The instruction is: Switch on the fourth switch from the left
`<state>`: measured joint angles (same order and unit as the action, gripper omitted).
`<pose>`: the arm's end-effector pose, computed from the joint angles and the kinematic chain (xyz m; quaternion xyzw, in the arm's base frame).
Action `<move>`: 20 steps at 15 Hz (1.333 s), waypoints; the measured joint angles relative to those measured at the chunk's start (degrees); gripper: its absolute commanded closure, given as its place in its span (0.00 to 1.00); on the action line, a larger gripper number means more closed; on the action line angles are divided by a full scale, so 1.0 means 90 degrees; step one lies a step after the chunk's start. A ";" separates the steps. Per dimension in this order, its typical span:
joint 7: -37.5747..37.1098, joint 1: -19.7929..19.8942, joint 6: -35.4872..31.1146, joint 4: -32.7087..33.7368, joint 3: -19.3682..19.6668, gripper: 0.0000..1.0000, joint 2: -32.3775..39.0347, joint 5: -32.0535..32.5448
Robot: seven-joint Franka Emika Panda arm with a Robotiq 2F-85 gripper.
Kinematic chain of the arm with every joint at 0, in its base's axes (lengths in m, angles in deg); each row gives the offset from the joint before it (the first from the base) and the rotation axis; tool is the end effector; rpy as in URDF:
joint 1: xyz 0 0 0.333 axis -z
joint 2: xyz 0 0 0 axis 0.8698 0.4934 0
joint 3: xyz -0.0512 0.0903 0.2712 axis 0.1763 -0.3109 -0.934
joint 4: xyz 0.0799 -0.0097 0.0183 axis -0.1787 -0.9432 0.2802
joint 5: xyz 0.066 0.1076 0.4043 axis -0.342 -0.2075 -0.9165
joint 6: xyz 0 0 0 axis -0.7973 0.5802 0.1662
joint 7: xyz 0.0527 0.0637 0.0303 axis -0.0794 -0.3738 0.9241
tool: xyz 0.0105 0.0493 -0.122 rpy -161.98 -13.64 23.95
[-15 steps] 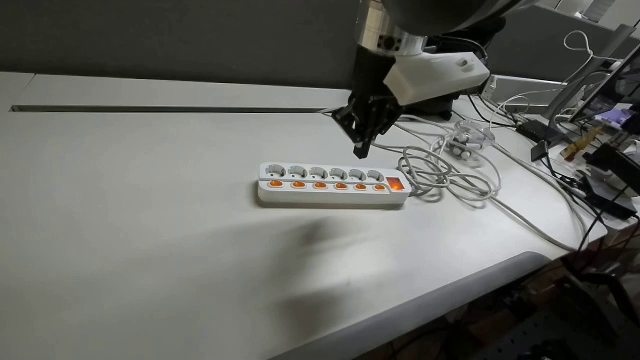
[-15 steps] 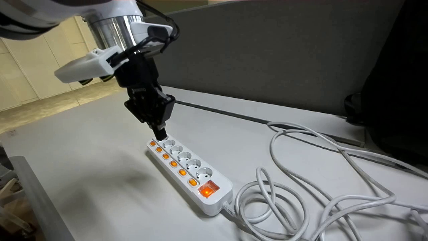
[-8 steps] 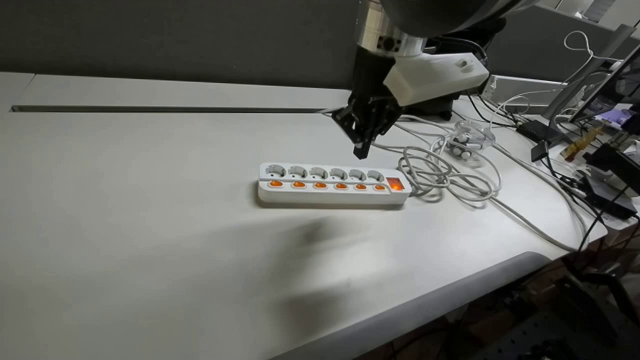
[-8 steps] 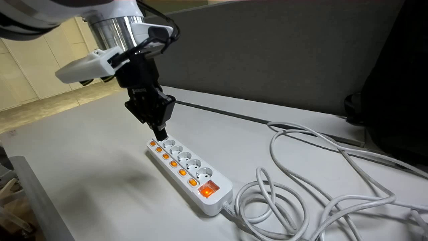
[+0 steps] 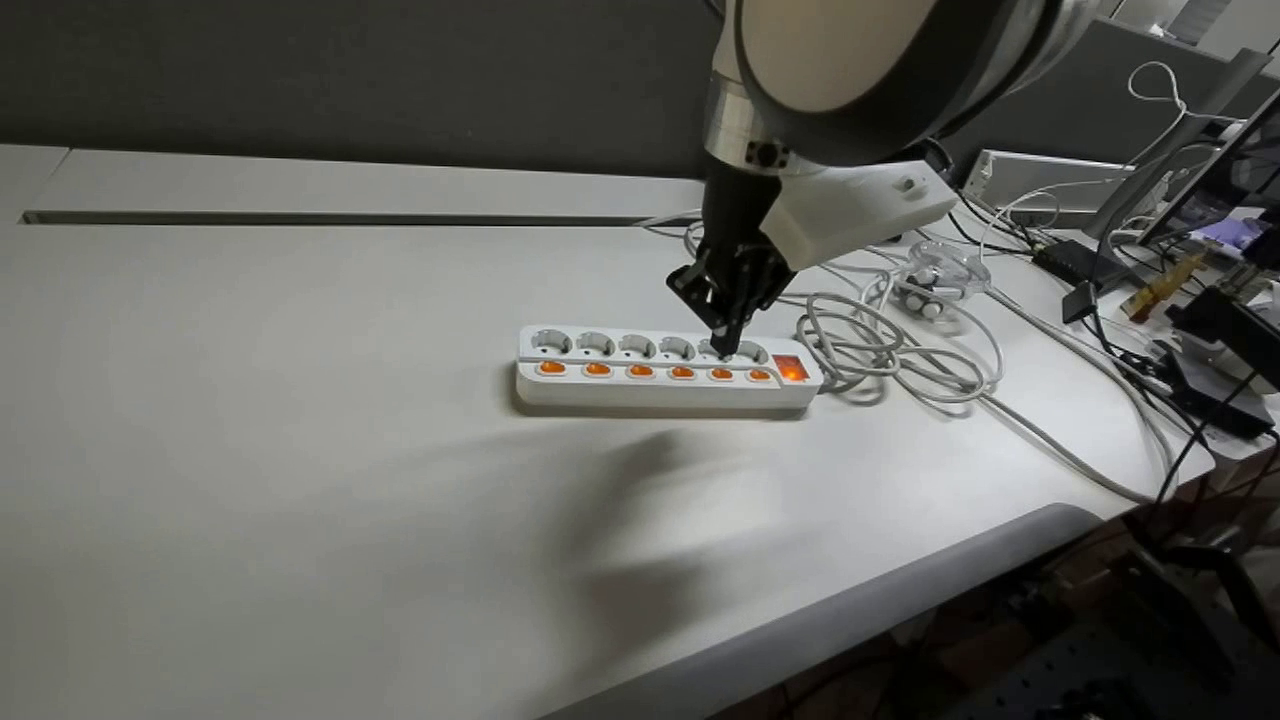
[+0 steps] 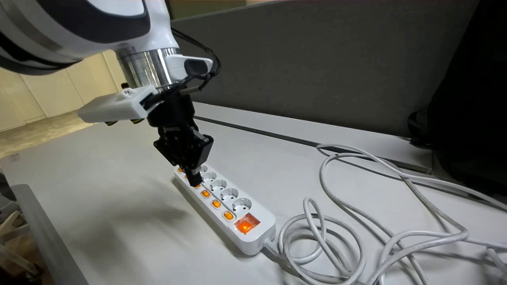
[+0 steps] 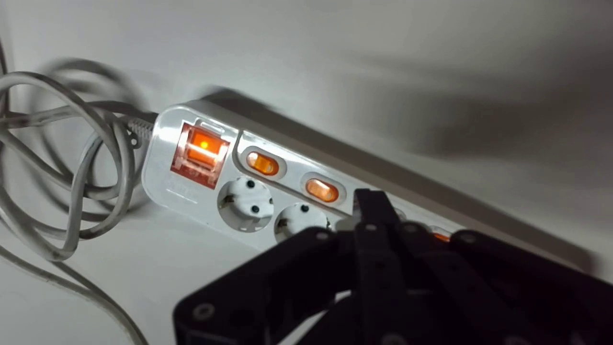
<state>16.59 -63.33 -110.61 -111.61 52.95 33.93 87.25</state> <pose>0.4754 0.0177 0.1184 0.9944 0.0739 -0.0154 0.0740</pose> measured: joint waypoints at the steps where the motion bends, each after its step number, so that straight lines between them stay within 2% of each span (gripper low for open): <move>1: -0.0008 -0.0031 -0.0058 0.0010 0.0018 1.00 0.0062 -0.0001; 7: -0.0069 -0.0209 -0.0560 0.0066 0.0091 1.00 0.0302 -0.0042; 20: -0.0191 -0.0511 -0.0572 0.0568 0.0275 1.00 0.1016 -0.0329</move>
<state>14.87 -67.93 -115.76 -106.50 55.43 43.07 84.29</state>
